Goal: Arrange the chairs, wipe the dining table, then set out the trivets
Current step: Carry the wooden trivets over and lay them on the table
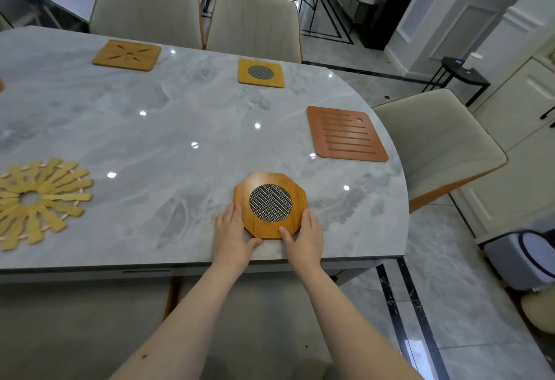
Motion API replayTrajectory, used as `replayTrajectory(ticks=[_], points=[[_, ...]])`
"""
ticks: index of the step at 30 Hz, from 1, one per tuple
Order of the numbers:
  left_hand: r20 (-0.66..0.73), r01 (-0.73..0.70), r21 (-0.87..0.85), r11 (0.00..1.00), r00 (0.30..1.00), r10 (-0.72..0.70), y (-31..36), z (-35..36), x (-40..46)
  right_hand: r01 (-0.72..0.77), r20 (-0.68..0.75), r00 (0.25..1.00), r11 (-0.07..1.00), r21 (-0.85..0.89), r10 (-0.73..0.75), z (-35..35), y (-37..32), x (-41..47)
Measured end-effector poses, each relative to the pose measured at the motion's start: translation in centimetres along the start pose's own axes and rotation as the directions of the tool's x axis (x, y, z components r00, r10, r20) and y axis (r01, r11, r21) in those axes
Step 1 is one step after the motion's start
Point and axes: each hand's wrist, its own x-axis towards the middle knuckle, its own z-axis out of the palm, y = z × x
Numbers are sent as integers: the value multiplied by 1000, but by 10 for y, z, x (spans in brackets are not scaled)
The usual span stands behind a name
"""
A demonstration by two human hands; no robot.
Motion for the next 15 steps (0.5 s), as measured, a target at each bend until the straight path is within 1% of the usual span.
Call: replayTrajectory(ticks=[5, 12, 15], points=[[6, -3, 1, 1000, 1000, 3, 3, -1, -2, -7, 16, 1000, 1000, -1, 7, -1, -1, 1], [18, -4, -105, 994, 1000, 6, 8, -7, -11, -14, 83, 996, 1000, -3, 14, -10, -5, 3], [37, -15, -113, 994, 999, 19, 7, -12, -18, -1, 105, 994, 1000, 28, -2, -15, -7, 1]])
